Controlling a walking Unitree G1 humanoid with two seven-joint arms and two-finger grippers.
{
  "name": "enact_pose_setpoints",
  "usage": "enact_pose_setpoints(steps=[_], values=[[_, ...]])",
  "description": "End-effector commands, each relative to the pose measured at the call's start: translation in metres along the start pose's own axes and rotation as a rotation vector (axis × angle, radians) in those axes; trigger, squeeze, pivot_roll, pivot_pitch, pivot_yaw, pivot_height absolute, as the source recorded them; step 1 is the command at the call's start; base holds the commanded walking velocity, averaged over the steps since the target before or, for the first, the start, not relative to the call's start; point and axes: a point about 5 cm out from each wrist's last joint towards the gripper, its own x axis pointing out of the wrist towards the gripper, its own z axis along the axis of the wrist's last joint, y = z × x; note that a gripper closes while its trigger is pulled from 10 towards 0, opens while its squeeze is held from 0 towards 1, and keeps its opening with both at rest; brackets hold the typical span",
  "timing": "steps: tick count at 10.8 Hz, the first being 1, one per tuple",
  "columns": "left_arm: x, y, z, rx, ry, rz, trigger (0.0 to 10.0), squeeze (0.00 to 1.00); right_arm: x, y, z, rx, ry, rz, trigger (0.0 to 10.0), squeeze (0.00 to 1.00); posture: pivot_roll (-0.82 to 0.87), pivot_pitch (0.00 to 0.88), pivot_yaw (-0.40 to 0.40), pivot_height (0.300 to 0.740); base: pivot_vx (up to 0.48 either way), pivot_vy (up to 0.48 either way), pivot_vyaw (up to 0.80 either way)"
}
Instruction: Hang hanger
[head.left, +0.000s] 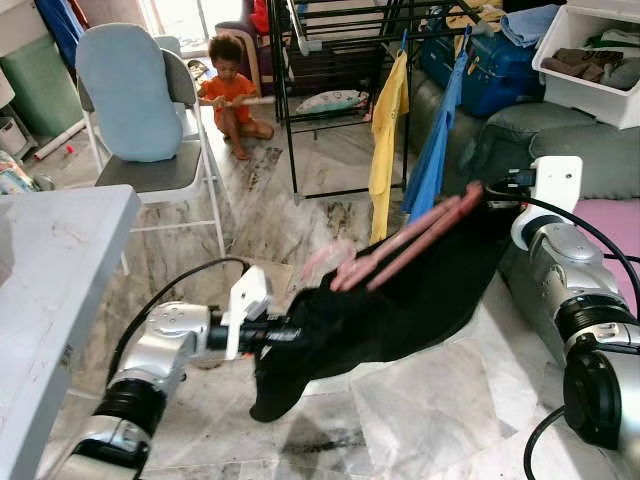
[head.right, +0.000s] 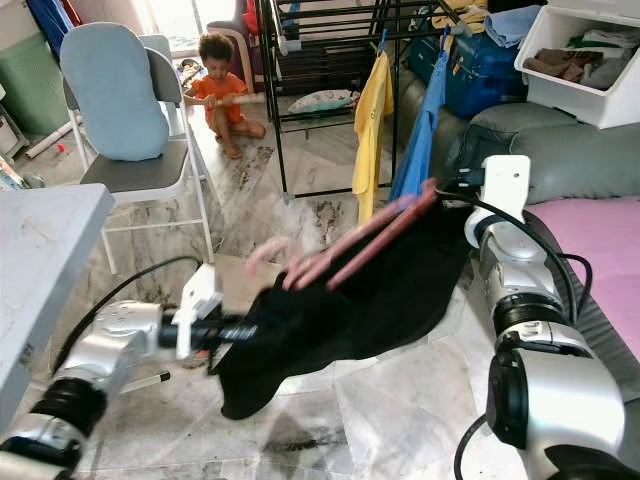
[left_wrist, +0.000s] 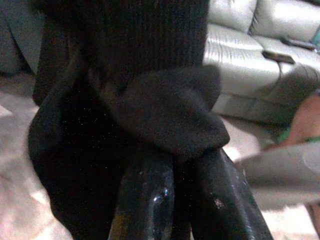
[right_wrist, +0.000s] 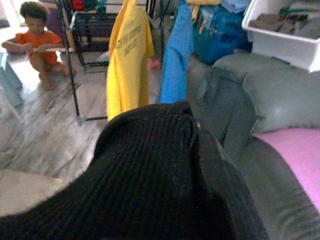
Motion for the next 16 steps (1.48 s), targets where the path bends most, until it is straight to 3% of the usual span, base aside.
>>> enact_pose_setpoints(steps=[1,3,5,6,7,8,9,11,12,13,14,15,16], values=[[-0.004,-0.003,-0.009,-0.012,0.054,-0.026,0.0,0.0,0.001,-0.007,0.015,-0.004,-0.061,-0.037,0.0,0.0,-0.12,0.0,0.005,0.74,0.0,0.0,0.0],[-0.008,-0.004,-0.016,-0.027,0.082,-0.044,0.0,0.0,0.003,-0.016,0.04,-0.026,-0.159,-0.068,0.0,0.0,-0.12,0.0,0.01,0.74,0.0,0.0,0.0],[-0.006,0.001,-0.019,-0.006,0.14,-0.004,0.0,0.0,0.005,-0.011,0.051,-0.023,-0.189,-0.037,0.0,0.0,-0.12,0.0,0.011,0.74,0.0,0.0,0.0],[-0.001,0.013,-0.027,0.043,0.246,0.156,0.0,0.0,0.007,0.004,0.058,-0.027,-0.219,0.04,0.0,0.0,-0.12,0.0,0.012,0.74,0.0,0.0,0.0],[0.003,0.019,-0.027,0.035,0.251,0.258,0.0,0.0,0.008,0.016,0.06,-0.037,-0.24,0.1,0.0,0.0,-0.13,0.0,0.013,0.74,0.0,0.0,0.0],[0.018,0.024,-0.026,-0.015,0.221,0.359,0.0,0.0,0.006,0.042,0.059,-0.057,-0.278,0.208,0.0,0.0,-0.13,0.0,0.017,0.74,0.0,0.0,0.0],[0.026,0.026,-0.026,-0.036,0.215,0.413,0.0,0.0,0.005,0.054,0.057,-0.068,-0.29,0.251,0.0,0.0,-0.13,0.0,0.018,0.74,0.0,0.0,0.0],[0.034,0.037,-0.024,-0.163,0.143,0.677,0.0,0.0,-0.004,0.08,0.039,-0.128,-0.294,0.38,0.0,0.0,-0.13,0.0,0.02,0.74,0.0,0.0,0.0],[0.028,0.042,-0.026,-0.196,0.129,0.791,0.0,0.0,-0.008,0.081,0.023,-0.178,-0.262,0.384,0.0,0.0,-0.13,0.0,0.02,0.74,0.0,0.0,0.0],[0.023,0.043,-0.026,-0.204,0.1,0.825,0.0,0.0,-0.01,0.072,0.009,-0.238,-0.22,0.344,0.0,0.0,-0.13,0.0,0.019,0.74,0.0,0.0,0.0],[0.017,0.045,-0.02,-0.182,0.055,0.819,0.0,0.0,-0.011,0.053,-0.003,-0.237,-0.162,0.25,0.0,0.0,-0.12,0.0,0.02,0.74,0.0,0.0,0.0],[0.01,0.048,-0.019,-0.17,0.06,0.832,0.0,0.0,-0.012,0.042,-0.008,-0.26,-0.142,0.212,0.0,0.0,-0.12,0.0,0.02,0.74,0.0,0.0,0.0],[0.004,0.049,-0.022,-0.151,0.114,0.869,0.0,0.0,-0.014,0.046,-0.012,-0.28,-0.143,0.228,0.0,0.0,-0.11,0.0,0.019,0.74,0.0,0.0,0.0]])
